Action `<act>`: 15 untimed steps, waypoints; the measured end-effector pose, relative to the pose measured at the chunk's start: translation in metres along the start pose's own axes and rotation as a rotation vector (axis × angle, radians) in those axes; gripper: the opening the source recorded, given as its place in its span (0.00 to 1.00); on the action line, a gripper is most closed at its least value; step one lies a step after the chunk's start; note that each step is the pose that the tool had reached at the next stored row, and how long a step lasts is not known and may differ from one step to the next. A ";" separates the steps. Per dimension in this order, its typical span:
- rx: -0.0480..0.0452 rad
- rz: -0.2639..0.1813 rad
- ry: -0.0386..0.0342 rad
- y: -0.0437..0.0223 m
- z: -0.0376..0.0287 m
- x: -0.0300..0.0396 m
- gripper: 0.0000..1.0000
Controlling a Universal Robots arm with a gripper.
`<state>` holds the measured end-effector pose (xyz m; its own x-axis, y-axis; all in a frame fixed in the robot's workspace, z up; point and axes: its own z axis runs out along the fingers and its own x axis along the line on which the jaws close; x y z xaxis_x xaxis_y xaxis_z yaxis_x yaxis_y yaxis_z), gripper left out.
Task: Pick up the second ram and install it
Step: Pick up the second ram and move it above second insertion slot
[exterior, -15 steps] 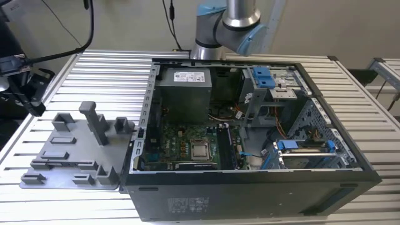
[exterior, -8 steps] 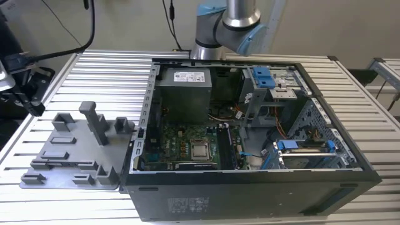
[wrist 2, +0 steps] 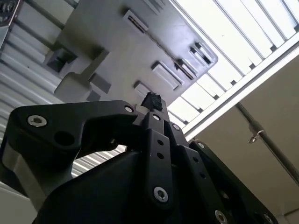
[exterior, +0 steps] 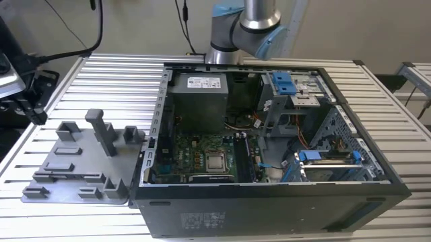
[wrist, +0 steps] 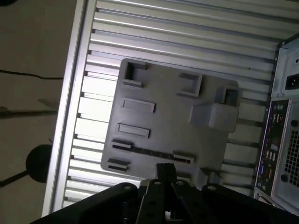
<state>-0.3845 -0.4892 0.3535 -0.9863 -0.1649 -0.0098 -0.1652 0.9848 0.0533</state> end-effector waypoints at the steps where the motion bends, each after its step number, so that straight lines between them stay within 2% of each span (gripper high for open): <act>1: 0.0000 -0.015 0.0009 0.0000 0.0000 0.0000 0.11; 15: -0.0004 -0.192 0.0106 0.0000 0.0000 0.0002 0.11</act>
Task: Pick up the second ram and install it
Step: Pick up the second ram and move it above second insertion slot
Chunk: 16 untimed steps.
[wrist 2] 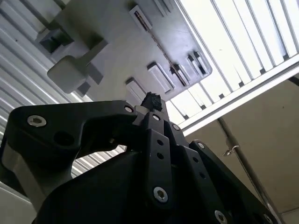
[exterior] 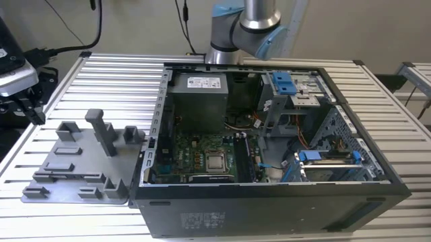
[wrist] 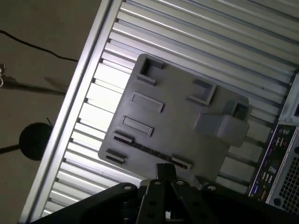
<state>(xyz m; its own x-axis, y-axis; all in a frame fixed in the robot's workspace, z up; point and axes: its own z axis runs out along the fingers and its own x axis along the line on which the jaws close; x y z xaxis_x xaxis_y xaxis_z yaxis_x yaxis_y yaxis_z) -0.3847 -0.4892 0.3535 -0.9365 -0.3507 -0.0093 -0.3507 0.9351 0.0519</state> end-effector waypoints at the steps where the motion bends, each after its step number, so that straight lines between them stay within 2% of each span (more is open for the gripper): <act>1: 0.0000 -0.010 0.0005 0.0000 0.0000 0.0000 0.11; 16: -0.0005 -0.166 0.0089 0.0002 0.0000 0.0005 0.11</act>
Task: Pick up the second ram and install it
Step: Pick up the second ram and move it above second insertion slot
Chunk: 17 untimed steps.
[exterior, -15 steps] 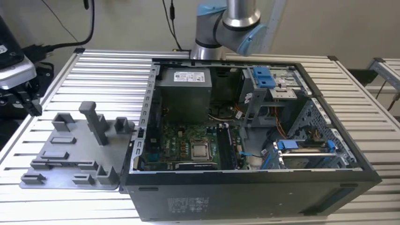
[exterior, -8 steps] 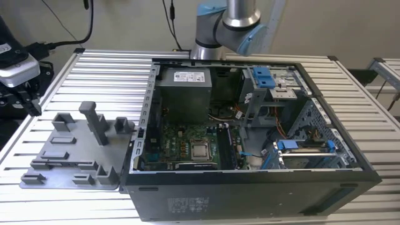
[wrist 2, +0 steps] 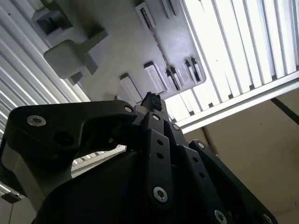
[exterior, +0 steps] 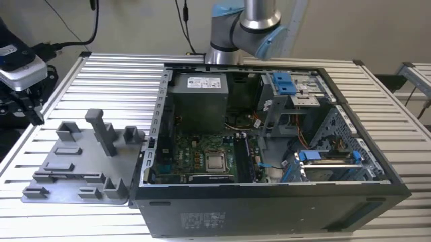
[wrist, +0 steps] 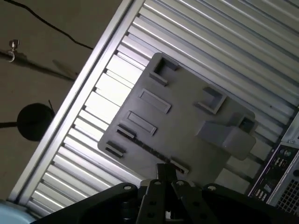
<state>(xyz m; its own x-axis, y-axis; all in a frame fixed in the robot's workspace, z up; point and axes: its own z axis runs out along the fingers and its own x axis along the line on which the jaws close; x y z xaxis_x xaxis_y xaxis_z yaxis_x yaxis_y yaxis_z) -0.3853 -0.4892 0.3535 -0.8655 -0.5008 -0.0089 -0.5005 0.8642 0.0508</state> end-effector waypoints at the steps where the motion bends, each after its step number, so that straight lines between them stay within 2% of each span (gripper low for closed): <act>1: 0.0000 -0.012 0.0006 0.0000 0.0000 0.0000 0.11; 17: -0.0002 -0.191 0.0106 0.0000 0.0000 0.0001 0.11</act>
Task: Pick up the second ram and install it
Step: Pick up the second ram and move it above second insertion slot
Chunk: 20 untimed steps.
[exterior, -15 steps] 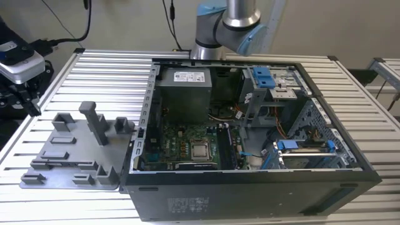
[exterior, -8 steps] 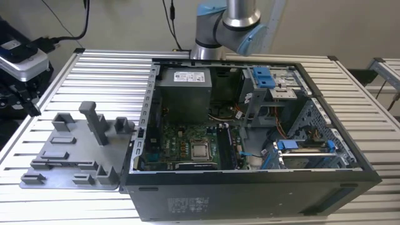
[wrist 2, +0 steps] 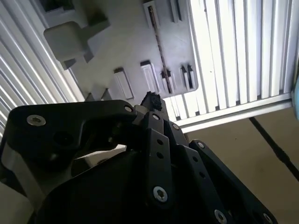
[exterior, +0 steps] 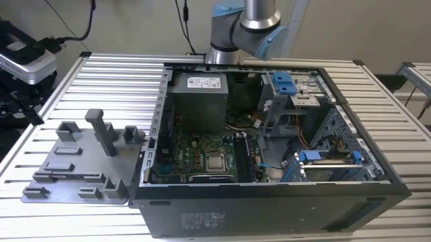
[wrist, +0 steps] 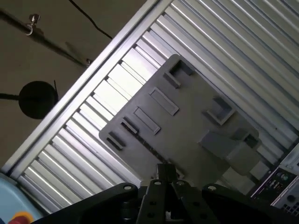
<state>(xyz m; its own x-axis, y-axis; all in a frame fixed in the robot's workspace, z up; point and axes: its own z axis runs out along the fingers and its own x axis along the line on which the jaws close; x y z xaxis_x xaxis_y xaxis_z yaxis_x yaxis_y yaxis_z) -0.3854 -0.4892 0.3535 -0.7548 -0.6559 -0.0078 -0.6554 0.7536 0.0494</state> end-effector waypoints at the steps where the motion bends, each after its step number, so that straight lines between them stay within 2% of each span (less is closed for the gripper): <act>1: 0.0000 -0.011 0.0006 0.0000 0.0000 0.0000 0.11; 20: 0.0000 -0.206 0.0118 0.0006 -0.0001 0.0007 0.11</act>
<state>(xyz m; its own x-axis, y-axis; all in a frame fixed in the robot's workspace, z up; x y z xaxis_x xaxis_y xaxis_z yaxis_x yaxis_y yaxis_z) -0.3863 -0.4892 0.3536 -0.6043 -0.7968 -0.0060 -0.7960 0.6033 0.0480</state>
